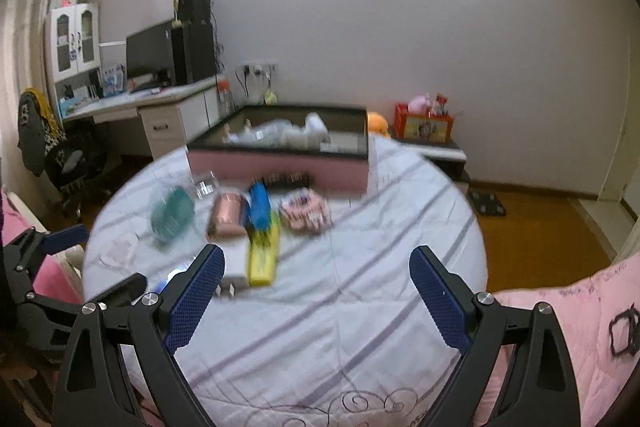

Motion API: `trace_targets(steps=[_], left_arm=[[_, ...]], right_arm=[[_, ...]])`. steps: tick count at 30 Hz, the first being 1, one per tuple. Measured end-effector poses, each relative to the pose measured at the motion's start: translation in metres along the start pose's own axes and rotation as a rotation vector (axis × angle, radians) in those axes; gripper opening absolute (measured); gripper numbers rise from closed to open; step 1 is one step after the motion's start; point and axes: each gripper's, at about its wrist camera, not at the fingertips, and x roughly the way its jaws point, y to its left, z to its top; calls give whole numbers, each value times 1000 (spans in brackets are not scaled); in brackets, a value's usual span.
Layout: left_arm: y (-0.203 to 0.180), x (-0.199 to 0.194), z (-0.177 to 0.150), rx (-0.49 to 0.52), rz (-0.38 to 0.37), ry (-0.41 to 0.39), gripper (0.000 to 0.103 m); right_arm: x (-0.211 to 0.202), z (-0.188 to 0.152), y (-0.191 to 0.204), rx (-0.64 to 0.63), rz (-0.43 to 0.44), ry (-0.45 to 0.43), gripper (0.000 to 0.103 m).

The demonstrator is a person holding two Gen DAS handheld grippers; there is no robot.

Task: Organize rigid objects
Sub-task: 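Grasp the blue-and-gold box with the left gripper while the right gripper grasps the white charger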

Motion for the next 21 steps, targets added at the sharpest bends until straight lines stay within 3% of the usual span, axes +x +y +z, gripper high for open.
trace_targets(steps=[2, 4, 6, 9, 15, 21], left_arm=[[-6, 14, -3, 3, -23, 40, 87], [-7, 25, -5, -8, -62, 78, 53], [-7, 34, -8, -27, -133, 111, 35], [-8, 36, -10, -33, -147, 96, 21], [10, 26, -12, -41, -84, 89, 21], [41, 21, -18, -81, -30, 99, 21]], right_arm=[[10, -7, -5, 10, 2, 30, 95], [17, -12, -8, 19, 3, 52, 95], [23, -15, -10, 29, 5, 68, 95], [30, -16, -9, 32, 16, 82, 95], [48, -14, 10, 23, 62, 111, 95], [71, -8, 41, 7, 165, 138, 94]])
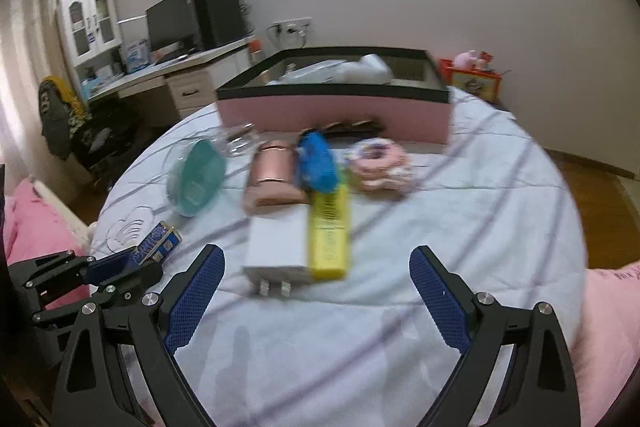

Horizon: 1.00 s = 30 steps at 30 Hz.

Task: Organize rigid objects
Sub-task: 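Grasp the blue-and-gold box with the left gripper while the right gripper grasps the white charger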

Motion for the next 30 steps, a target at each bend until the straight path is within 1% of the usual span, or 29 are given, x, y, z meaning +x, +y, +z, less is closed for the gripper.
trace_targets(steps=[1, 3, 5, 7, 10, 15, 18, 20, 22, 24, 25, 26, 28, 30], left_arm=[[3, -1, 0, 2, 10, 1, 21], [6, -3, -2, 8, 23, -2, 21], [10, -2, -2, -1, 12, -1, 21], [12, 0, -1, -4, 7, -1, 21], [11, 2, 0, 0, 6, -3, 21], [11, 6, 2, 1, -3, -4, 21], [13, 9, 3, -4, -14, -8, 21], [13, 11, 3, -6, -17, -10, 21], [13, 13, 5, -8, -20, -15, 21], [15, 15, 7, -19, -34, -16, 21], [17, 16, 9, -26, -45, -14, 21], [18, 16, 10, -33, -54, -15, 21], [22, 14, 12, -63, -74, -23, 21], [22, 12, 13, -70, -82, -25, 21]], right_arm=[[4, 1, 4, -2, 22, 6, 93], [10, 3, 9, -3, 35, 13, 87], [15, 4, 11, -10, 55, 20, 73], [22, 4, 13, -13, 66, 39, 71], [25, 7, 13, -11, 73, 41, 60], [30, 11, 20, -26, 72, 55, 56], [32, 10, 29, -66, 30, 67, 56], [34, 10, 30, -62, 37, 71, 56], [46, 8, 32, -69, 23, 116, 56], [46, 7, 35, -84, 15, 108, 54], [45, 8, 34, -78, 31, 104, 47], [47, 7, 32, -81, 30, 119, 41], [44, 7, 30, -79, 46, 110, 41], [39, 5, 29, -97, 54, 99, 41]])
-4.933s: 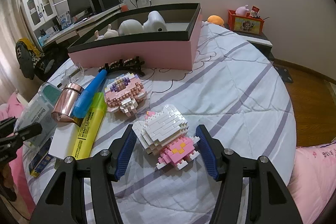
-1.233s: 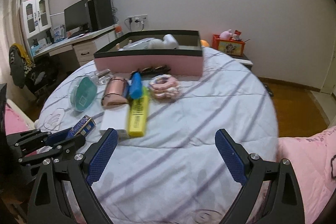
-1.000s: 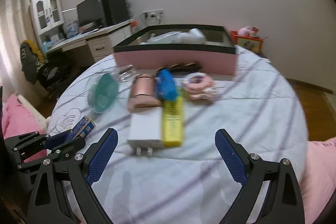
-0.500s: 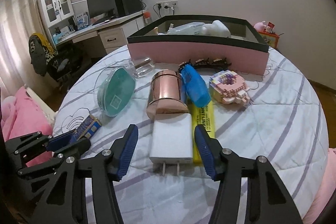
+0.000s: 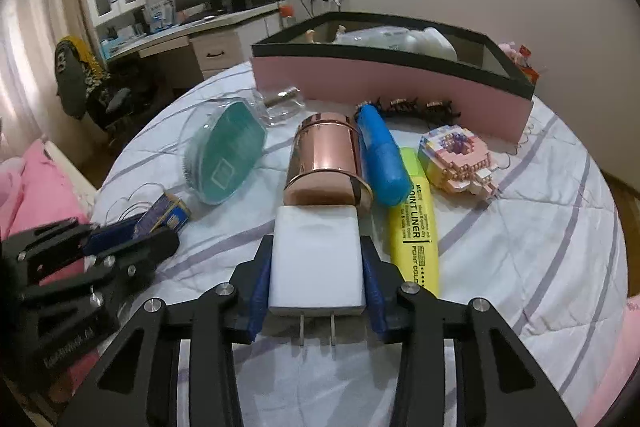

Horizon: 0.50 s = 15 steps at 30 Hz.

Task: Organize rigid objects
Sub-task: 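Grasp the blue-and-gold box with the left gripper while the right gripper grasps the white charger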

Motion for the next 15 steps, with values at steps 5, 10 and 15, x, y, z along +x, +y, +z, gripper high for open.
trace_targets(steps=[5, 10, 15], left_arm=[[-13, -11, 7, 25, -4, -26, 21], [-31, -22, 24, 67, 5, -68, 21], [-47, -26, 43, 103, 14, -106, 21]], right_arm=[[-17, -3, -6, 7, 28, -27, 41], [-40, 4, -17, 19, 30, -83, 41], [-55, 16, -29, 27, 34, -140, 41]])
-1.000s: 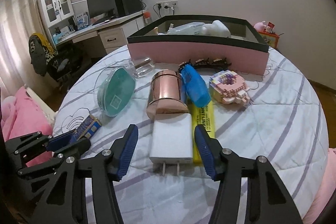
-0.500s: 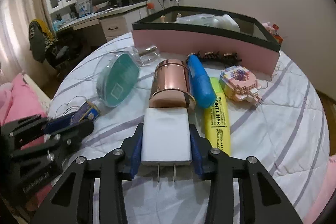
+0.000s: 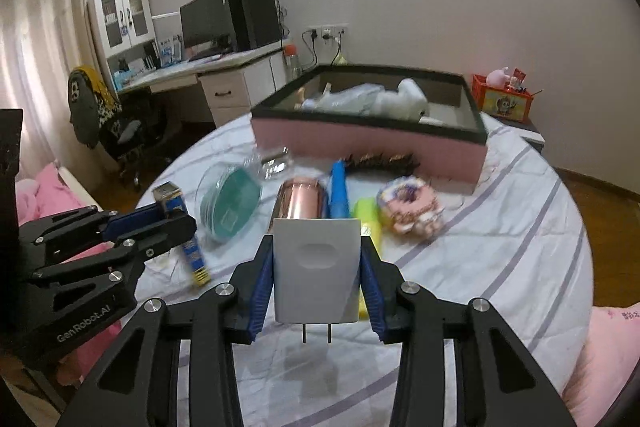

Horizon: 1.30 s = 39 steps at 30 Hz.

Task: Organize rigid objects
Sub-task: 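Grasp the blue-and-gold box with the left gripper while the right gripper grasps the white charger, then carry the blue box and white charger over the pink box and release both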

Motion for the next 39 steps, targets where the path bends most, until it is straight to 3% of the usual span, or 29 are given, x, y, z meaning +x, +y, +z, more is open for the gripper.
trace_targets(steps=[10, 15, 21, 26, 31, 39], left_arm=[[-9, 13, 14, 6, -26, -9, 21], [-11, 14, 42, 22, -14, -47, 21], [-6, 34, 97, 51, -24, -83, 21], [2, 80, 146, 80, -38, -52, 21], [13, 145, 187, 104, -24, 31, 21], [22, 237, 216, 116, 3, 182, 21]], right_arm=[[-4, 15, -22, 21, -1, -38, 41], [-3, 34, -31, 15, -1, -63, 41], [10, 76, -46, -17, -25, -85, 41], [44, 115, -66, -30, -50, -57, 41], [95, 152, -93, -40, -99, 3, 41], [175, 171, -140, -40, -185, 168, 41]])
